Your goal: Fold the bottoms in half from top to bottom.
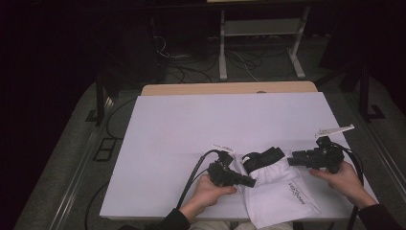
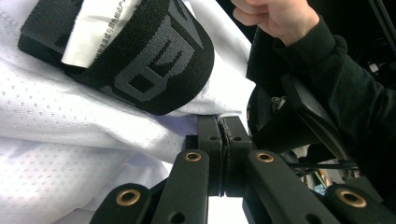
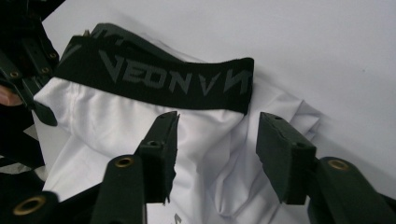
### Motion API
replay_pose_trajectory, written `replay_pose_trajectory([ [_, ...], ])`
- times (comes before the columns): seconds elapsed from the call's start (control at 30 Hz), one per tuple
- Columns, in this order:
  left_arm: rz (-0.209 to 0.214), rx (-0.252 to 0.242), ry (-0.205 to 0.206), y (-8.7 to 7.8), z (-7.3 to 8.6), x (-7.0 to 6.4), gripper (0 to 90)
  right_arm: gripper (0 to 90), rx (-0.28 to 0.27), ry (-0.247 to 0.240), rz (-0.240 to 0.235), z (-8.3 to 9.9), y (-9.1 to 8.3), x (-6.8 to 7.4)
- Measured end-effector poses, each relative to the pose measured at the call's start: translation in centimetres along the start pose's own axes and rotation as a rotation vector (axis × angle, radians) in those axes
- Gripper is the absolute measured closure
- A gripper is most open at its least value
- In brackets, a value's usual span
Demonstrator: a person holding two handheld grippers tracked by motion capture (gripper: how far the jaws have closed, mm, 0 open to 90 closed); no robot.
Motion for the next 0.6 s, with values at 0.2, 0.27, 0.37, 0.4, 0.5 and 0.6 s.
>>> replay_pose_trajectory([
  [0.2, -0.003, 0.012, 0.012, 0.3, 0.2, -0.2, 87.3, 44.7, -0.006, 0.005, 0.011, -0.8, 0.4, -0.3],
  [0.27, -0.007, 0.016, 0.019, 0.3, 0.3, -0.2, 87.3, 44.3, -0.009, 0.008, 0.017, -1.1, 0.7, -0.3],
  [0.37, -0.015, 0.017, 0.033, 0.3, 0.3, -0.3, 87.3, 42.9, -0.002, 0.019, 0.019, -1.5, 1.0, -0.4],
  [0.4, -0.017, 0.018, 0.037, 0.3, 0.3, -0.3, 87.3, 41.7, -0.002, 0.02, 0.014, -1.7, 1.2, -0.5],
  [0.5, -0.027, 0.024, 0.051, 0.4, 0.4, -0.4, 87.3, 37.6, 0.013, 0.04, 0.01, -2.2, 1.8, -0.9],
  [0.6, -0.035, 0.029, 0.063, 0.6, 0.4, -0.4, 87.3, 35.7, 0.018, 0.057, -0.009, -2.6, 2.3, -1.4],
])
Point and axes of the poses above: each handheld gripper's, and its own axes: y roughly forward along the jaws, z roughly out of its underside, x roughly to its left, the point moved 3 cm from there along y, roughly forward along the jaws, and after that the axes turned 13 degrees about -z, right-handed, at the moved point
